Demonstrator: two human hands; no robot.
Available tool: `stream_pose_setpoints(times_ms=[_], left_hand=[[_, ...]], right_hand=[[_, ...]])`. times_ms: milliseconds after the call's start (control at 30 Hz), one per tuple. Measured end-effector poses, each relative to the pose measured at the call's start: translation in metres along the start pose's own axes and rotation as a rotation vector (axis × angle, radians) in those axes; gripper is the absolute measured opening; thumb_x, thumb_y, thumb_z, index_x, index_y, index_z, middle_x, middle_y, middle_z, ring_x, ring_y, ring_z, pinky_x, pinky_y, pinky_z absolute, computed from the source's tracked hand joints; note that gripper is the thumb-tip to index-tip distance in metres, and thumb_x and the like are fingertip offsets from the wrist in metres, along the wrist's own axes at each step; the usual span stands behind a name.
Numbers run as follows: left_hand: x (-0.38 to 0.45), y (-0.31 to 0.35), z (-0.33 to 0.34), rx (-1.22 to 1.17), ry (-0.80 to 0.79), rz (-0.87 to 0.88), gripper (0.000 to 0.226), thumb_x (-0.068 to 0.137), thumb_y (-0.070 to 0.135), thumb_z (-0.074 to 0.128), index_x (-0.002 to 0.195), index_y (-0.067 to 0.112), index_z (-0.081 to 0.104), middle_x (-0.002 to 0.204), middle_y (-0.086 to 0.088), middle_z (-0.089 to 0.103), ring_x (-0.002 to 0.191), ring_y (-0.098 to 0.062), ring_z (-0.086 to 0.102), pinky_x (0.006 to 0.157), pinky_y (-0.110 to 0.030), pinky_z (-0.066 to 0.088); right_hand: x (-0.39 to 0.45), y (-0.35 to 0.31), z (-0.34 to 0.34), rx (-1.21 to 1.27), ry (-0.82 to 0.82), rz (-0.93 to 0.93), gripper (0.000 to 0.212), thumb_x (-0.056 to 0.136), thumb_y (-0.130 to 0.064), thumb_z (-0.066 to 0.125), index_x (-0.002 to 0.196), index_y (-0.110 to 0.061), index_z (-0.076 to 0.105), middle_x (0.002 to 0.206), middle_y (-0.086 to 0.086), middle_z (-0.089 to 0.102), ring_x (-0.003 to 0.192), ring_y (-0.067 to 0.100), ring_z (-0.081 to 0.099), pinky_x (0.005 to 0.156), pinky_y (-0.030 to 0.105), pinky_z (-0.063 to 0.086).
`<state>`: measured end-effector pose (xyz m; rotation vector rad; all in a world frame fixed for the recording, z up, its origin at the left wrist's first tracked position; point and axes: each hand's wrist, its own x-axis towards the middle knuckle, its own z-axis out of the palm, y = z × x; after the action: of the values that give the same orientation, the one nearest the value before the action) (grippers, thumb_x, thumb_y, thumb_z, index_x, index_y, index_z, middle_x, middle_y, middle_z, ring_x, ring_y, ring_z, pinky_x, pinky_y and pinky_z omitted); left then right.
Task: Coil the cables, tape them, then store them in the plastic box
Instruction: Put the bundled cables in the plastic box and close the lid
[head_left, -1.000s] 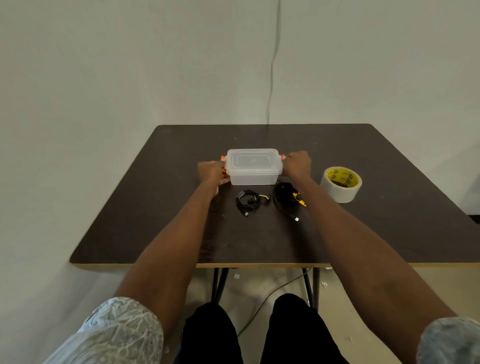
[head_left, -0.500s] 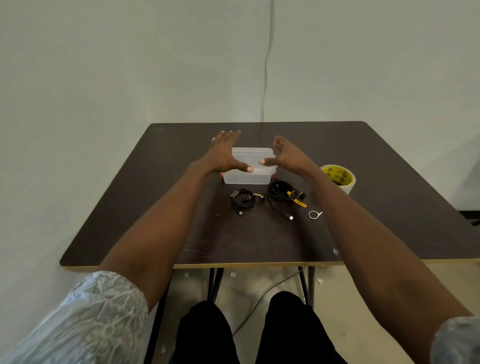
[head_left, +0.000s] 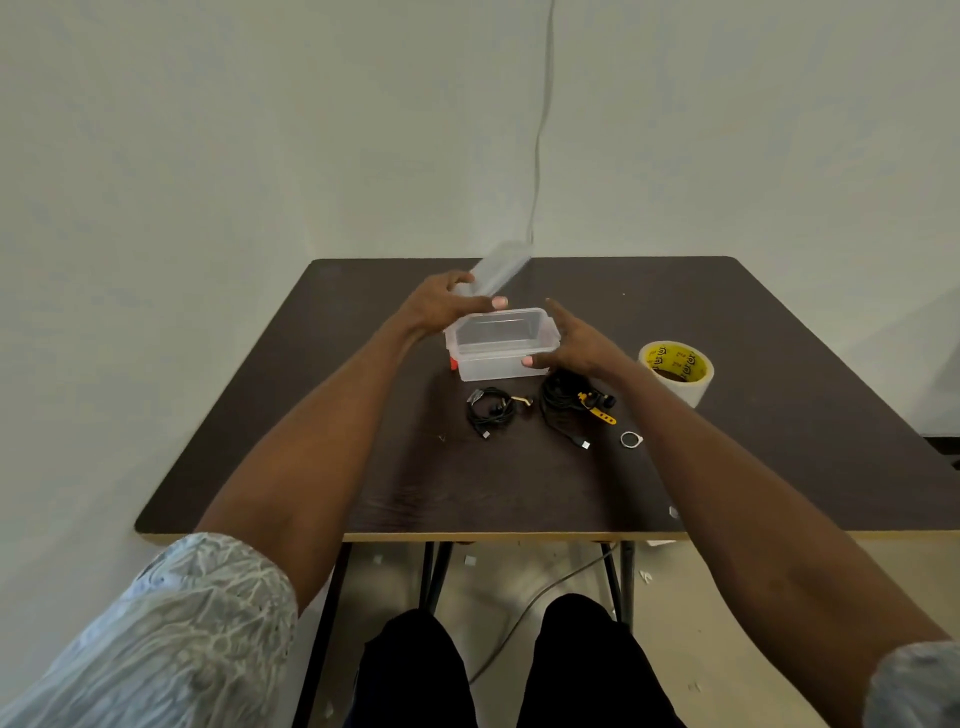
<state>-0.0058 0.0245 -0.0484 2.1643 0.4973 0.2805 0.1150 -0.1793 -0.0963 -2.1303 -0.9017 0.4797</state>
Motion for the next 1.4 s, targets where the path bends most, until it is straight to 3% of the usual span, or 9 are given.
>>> stream_pose_setpoints(times_ms=[100,267,400,567,700,833,1000,1233,1400], left_hand=[[-0.004,-0.006,-0.007,-0.367,0.273,-0.296,0.074,0.070,0.071,0.068,0.120,0.017,0.058,0.120,-0.004,0.054,0.106,-0.023,0.055,0.088,-0.036,0.046],[-0.020,-0.035,-0.029,-0.736,0.202,-0.720,0.056,0.088,0.058,0.050,0.120,0.012,0.046,0.106,-0.016,0.056,0.098,-0.034,0.058,0.096,-0.050,0.045],[-0.031,-0.051,-0.035,-0.646,0.414,-0.687,0.031,0.095,0.024,0.048,0.121,0.007,0.055,0.101,-0.012,0.064,0.088,-0.027,0.064,0.069,-0.038,0.055],[-0.038,-0.075,-0.024,-0.364,0.512,-0.560,0.036,0.089,0.012,0.057,0.124,0.004,0.060,0.120,-0.013,0.065,0.103,-0.028,0.065,0.087,-0.040,0.056],[-0.051,-0.064,-0.003,0.181,0.679,-0.464,0.040,0.092,0.033,0.050,0.119,0.006,0.062,0.126,-0.015,0.059,0.117,-0.031,0.056,0.099,-0.040,0.045],[-0.078,-0.036,0.036,0.182,0.385,-0.198,0.018,0.080,0.026,0.064,0.074,0.009,0.066,0.080,-0.008,0.066,0.084,-0.029,0.066,0.071,-0.033,0.053],[-0.093,-0.028,0.072,0.391,0.165,-0.238,0.044,0.071,0.043,0.079,0.095,0.010,0.061,0.089,-0.005,0.064,0.081,-0.023,0.063,0.069,-0.032,0.052],[-0.104,-0.017,0.073,0.236,0.247,-0.277,0.016,0.080,0.013,0.067,0.092,0.002,0.064,0.089,-0.012,0.068,0.081,-0.026,0.067,0.072,-0.035,0.057],[-0.103,0.013,0.039,-0.320,0.238,-0.220,0.011,0.078,-0.001,0.073,0.087,-0.006,0.069,0.085,-0.018,0.072,0.056,-0.021,0.068,0.049,-0.026,0.056]], right_hand=[[0.001,-0.004,0.004,-0.066,0.011,0.057,0.082,0.069,-0.058,0.079,0.141,-0.032,0.048,0.143,0.000,0.048,0.129,0.022,0.047,0.098,0.034,0.040],[-0.007,-0.011,0.011,-0.134,0.057,0.070,0.056,0.082,-0.051,0.072,0.130,-0.023,0.061,0.146,0.008,0.045,0.130,0.026,0.047,0.099,0.035,0.038],[-0.018,-0.018,0.019,-0.241,0.144,-0.008,0.069,0.084,-0.043,0.072,0.144,-0.019,0.047,0.152,0.014,0.034,0.140,0.032,0.031,0.112,0.042,0.030],[-0.043,-0.027,0.032,-0.297,0.506,-0.204,0.038,0.085,-0.014,0.066,0.122,-0.006,0.063,0.128,0.016,0.055,0.121,0.032,0.049,0.097,0.034,0.044],[-0.065,-0.038,0.044,-0.308,0.437,-0.186,0.020,0.083,-0.006,0.057,0.091,-0.010,0.074,0.094,0.011,0.071,0.089,0.028,0.065,0.074,0.031,0.050],[-0.078,-0.037,0.047,-0.389,0.409,-0.086,0.022,0.084,-0.010,0.056,0.094,-0.013,0.075,0.099,0.010,0.072,0.092,0.029,0.065,0.080,0.036,0.052],[-0.085,-0.037,0.038,-0.340,0.305,-0.025,0.020,0.088,-0.010,0.058,0.097,-0.010,0.076,0.103,0.011,0.071,0.095,0.026,0.064,0.080,0.030,0.049],[-0.090,-0.040,0.050,-0.302,0.259,0.024,0.030,0.092,-0.032,0.064,0.100,-0.005,0.073,0.099,0.010,0.071,0.090,0.025,0.064,0.074,0.030,0.046],[-0.084,-0.062,0.033,-0.038,0.134,0.080,0.027,0.086,-0.031,0.071,0.088,-0.004,0.075,0.078,0.010,0.071,0.062,0.016,0.059,0.054,0.026,0.043]])
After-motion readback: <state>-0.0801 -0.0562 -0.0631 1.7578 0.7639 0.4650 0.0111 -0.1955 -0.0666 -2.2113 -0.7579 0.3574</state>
